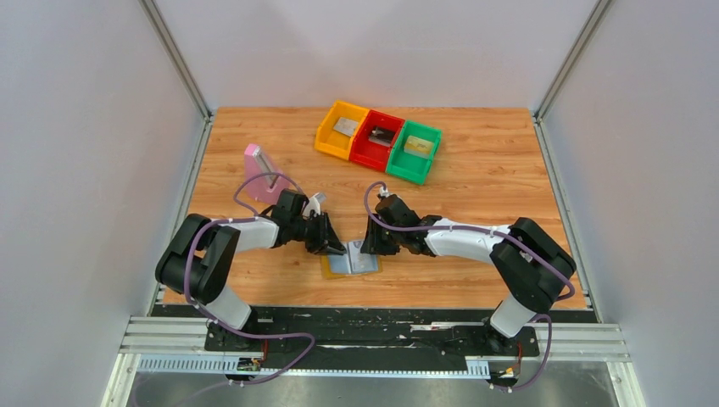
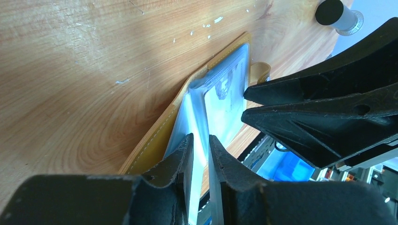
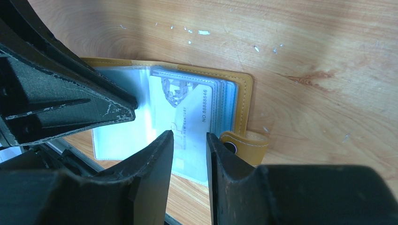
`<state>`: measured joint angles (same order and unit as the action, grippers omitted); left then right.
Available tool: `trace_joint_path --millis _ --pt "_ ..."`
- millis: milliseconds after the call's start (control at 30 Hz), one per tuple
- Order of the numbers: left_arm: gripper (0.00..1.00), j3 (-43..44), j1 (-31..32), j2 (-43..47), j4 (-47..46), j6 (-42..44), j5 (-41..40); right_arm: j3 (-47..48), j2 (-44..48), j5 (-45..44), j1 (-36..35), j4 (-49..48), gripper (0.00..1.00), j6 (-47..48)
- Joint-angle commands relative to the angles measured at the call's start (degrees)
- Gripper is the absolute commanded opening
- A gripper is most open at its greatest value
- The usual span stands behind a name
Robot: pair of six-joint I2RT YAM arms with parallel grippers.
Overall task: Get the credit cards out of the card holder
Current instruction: Remove the credit card from the card holder.
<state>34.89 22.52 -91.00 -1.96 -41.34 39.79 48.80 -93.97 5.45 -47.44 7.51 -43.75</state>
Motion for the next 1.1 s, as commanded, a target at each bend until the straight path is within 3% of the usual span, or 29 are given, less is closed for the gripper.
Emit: trace_joint_path --millis 0,733,933,1067 --pt "0.26 -0.31 0.34 -0.48 -2.59 -0.64 0.79 1.26 -0.87 -0.62 0.07 0.03 0.33 0.39" --pt "0.26 -2.93 2.08 -2.21 -10.52 -3.80 2.13 -2.47 -1.39 3.35 -0.03 -4.30 0.23 -3.09" --pt "0.15 -3.20 2.04 -1.82 -10.34 -3.92 2.51 -2.48 -1.31 2.24 -0.02 -3.49 0.23 -3.38" --pt "0.02 -3.19 2.00 -1.81 -9.60 -3.48 2.29 -2.48 -1.58 0.84 0.11 -2.40 0.22 -3.41"
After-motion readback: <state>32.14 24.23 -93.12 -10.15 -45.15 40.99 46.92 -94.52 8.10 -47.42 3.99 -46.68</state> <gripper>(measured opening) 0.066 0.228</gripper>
